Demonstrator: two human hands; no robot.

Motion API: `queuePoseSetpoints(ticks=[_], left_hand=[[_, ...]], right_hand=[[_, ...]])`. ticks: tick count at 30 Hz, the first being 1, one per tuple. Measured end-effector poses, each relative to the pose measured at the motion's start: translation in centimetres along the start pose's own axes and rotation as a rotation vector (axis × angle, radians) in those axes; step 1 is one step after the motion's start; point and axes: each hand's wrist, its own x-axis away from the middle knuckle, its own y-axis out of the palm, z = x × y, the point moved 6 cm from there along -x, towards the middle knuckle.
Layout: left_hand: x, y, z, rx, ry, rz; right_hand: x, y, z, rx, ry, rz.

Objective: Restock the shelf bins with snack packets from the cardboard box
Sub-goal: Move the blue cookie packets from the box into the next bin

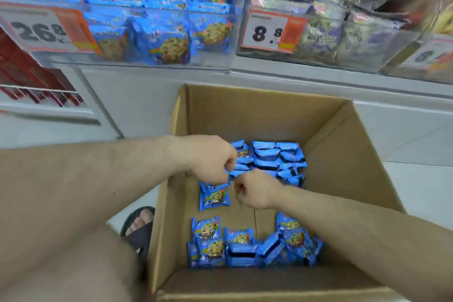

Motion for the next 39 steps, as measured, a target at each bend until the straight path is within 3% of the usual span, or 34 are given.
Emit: queuePoseSetpoints(ticks=[4, 8, 10, 14, 17, 20, 22, 25, 27, 29, 31, 33, 35, 37, 39], left_hand=[[-0.7, 2.4, -0.3, 0.009, -0.026, -0.166], [-0.9, 2.5, -1.6, 0.068, -0.097, -0.207], [-1.0, 2.5, -2.3, 0.092, -0.121, -0.210], [-1.3, 2.2, -3.0, 0.191, -0.169, -0.162], [-1.6, 1.9, -3.5, 0.388, -0.305, -0.072], [-1.1, 2.1, -3.5, 0.725, -0.477, -0.038], [-0.7, 2.9, -2.9, 1.047, -0.588, -0.117], [-1.0, 3.3, -1.8, 1.283, -0.608, -0.120], [-1.3, 2.9, -1.4, 1.365, -0.560, -0.020], [-1.4, 2.4, -2.0, 1.401, -0.534, 0.109], [-1.2, 2.1, -3.0, 1.293, -0.514, 0.202], [-0.9, 1.9, -3.4, 1.110, -0.478, 0.204], [-0.8, 2.0, -3.4, 0.989, -0.438, 0.155], [-0.9, 2.1, -3.4, 0.939, -0.409, 0.123], [-1.1, 2.1, -3.6, 0.930, -0.398, 0.109]], right_hand=[[-1.1, 9.1, 1.4, 0.159, -0.041, -0.377], [-0.7, 13.9, 1.9, 0.225, -0.027, -0.676], [-0.2, 15.5, 1.9, 0.328, -0.098, -0.710], [0.0, 14.7, 2.8, 0.298, -0.091, -0.589], [-0.7, 9.6, 4.0, 0.047, 0.026, -0.357], [0.4, 0.9, 3.6, -0.132, -0.129, 0.300], [2.5, -2.9, 2.5, -0.104, -0.274, 0.679], [4.0, -5.4, 0.0, -0.110, -0.362, 0.970], [4.1, -6.3, -1.1, -0.167, -0.402, 1.022], [3.7, -6.1, -1.0, -0.248, -0.425, 0.950], [2.7, -4.4, 0.9, -0.331, -0.331, 0.779], [1.3, -1.2, 3.4, -0.344, -0.118, 0.482], [0.2, 3.1, 4.9, -0.183, 0.040, 0.068], [-0.3, 7.0, 4.9, -0.019, 0.031, -0.246], [-0.5, 9.7, 3.8, 0.128, -0.048, -0.358]])
